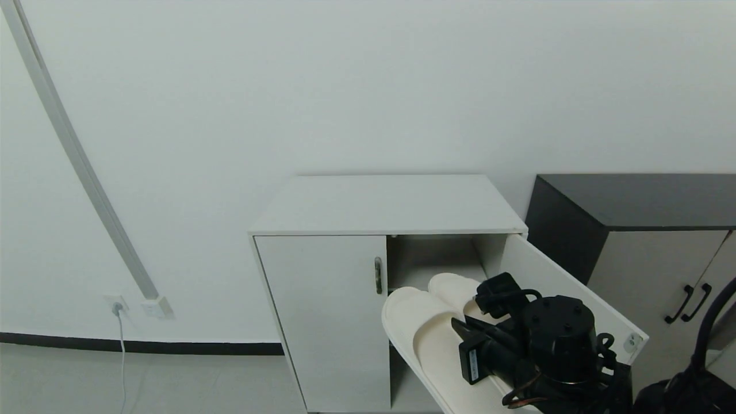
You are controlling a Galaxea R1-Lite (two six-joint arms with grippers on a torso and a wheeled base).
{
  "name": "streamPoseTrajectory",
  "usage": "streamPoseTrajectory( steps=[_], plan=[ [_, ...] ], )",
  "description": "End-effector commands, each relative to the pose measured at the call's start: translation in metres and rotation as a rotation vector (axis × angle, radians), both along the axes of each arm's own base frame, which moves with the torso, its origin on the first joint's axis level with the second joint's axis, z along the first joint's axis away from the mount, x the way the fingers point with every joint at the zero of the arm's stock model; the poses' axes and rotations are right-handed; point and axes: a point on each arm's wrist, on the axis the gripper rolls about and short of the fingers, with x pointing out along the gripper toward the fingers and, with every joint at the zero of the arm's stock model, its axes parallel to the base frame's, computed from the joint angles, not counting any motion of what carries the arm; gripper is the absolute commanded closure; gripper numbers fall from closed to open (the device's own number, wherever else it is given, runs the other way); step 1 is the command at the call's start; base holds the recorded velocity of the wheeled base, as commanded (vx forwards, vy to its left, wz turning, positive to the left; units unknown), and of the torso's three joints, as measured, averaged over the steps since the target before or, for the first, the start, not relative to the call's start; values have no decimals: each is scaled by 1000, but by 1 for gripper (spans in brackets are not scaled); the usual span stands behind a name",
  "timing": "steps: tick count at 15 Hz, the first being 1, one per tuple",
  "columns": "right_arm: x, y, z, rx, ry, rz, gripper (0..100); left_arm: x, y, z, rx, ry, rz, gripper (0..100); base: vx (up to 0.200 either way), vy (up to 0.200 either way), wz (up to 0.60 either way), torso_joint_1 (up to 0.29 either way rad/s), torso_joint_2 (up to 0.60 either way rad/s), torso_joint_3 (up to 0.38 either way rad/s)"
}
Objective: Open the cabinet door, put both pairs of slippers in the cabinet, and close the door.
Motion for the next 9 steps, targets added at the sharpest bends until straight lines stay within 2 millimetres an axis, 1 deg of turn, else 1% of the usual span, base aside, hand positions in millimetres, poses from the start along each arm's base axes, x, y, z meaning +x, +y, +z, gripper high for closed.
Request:
streamPoseTrajectory(
  steps=[1, 9],
  plan=[
    [0, 0, -1, 0, 1, 2, 100, 0, 0, 0, 0, 1, -2, 100, 0, 0, 0, -217, 544, 330],
    [0, -1, -4, 1, -7, -5, 100, 0, 0, 0, 0, 1, 0, 100, 0, 0, 0, -193, 519, 319]
  ],
)
